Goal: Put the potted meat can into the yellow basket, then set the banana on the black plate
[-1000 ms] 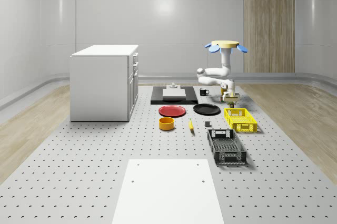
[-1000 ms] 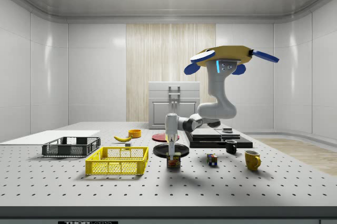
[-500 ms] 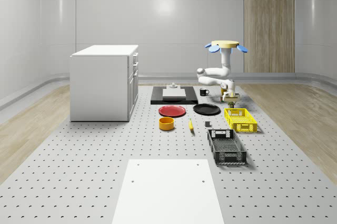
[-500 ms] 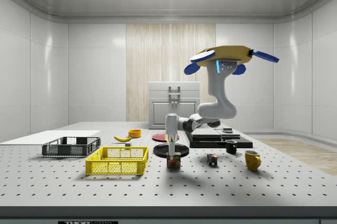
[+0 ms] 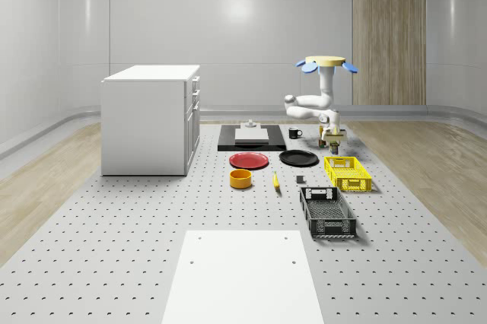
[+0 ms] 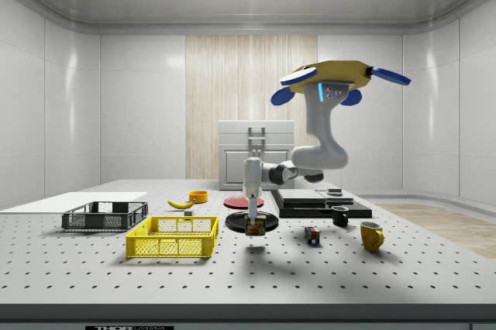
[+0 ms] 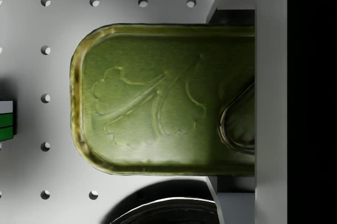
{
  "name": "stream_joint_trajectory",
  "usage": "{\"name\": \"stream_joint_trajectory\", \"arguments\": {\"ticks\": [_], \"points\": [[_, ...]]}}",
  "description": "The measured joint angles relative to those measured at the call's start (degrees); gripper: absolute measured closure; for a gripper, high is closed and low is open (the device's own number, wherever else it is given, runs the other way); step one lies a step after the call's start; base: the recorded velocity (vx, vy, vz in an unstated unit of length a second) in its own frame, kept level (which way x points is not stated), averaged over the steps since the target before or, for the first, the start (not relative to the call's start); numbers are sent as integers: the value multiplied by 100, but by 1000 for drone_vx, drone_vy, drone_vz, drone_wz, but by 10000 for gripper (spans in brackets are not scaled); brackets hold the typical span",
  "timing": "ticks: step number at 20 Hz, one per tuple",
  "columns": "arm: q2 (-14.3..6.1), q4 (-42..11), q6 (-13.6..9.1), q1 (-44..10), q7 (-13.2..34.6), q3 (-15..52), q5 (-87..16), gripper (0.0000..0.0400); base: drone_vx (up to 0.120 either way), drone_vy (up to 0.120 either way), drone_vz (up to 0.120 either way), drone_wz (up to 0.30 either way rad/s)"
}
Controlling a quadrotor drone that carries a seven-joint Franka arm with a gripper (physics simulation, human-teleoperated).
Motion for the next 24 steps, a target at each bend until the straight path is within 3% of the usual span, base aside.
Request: {"name": "stream_joint_trajectory", "arguments": {"ticks": [4,8,24], "points": [[-14,-18,-16,-3,24,88,88,111,10,0,120,0],[-35,-25,-9,-10,35,128,133,111,120,0,100,0],[-124,-24,67,-38,63,167,194,111,120,0,0,0]]}}
